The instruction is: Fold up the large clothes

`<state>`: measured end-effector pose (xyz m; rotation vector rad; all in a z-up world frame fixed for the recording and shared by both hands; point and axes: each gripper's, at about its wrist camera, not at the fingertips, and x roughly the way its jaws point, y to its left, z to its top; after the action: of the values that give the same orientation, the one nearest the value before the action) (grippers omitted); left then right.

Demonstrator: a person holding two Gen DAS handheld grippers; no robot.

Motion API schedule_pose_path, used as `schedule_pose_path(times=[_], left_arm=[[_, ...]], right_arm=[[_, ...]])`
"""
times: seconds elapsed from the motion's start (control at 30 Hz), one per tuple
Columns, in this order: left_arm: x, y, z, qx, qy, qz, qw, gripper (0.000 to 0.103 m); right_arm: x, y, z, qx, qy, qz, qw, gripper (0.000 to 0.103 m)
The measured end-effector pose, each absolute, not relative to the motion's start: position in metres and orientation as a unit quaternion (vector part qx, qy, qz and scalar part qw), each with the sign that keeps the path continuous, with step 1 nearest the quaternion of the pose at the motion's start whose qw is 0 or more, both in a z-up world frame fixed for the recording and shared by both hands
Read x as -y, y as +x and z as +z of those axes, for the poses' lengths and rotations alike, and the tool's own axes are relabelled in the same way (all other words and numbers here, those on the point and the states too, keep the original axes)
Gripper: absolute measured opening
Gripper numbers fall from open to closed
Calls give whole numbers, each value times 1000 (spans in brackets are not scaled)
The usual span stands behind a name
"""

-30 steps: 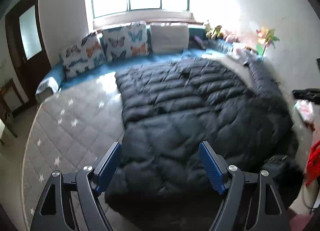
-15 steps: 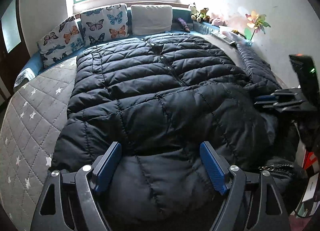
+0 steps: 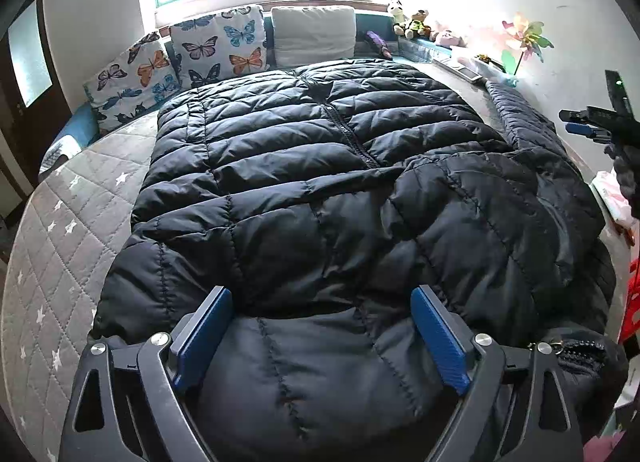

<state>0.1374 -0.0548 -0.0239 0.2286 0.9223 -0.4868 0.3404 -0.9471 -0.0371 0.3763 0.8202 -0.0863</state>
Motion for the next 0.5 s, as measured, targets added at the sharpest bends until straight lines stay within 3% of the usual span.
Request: schedule_pose_path(times=[0.13, 0.5], left_arm=[[58, 139, -26, -440, 109, -230, 861, 103], [65, 142, -29, -441, 121, -227, 860, 103]], right_arm=[[998, 354, -62, -403, 254, -76, 876, 62], [1037, 393, -94, -383, 376, -39, 843, 63]])
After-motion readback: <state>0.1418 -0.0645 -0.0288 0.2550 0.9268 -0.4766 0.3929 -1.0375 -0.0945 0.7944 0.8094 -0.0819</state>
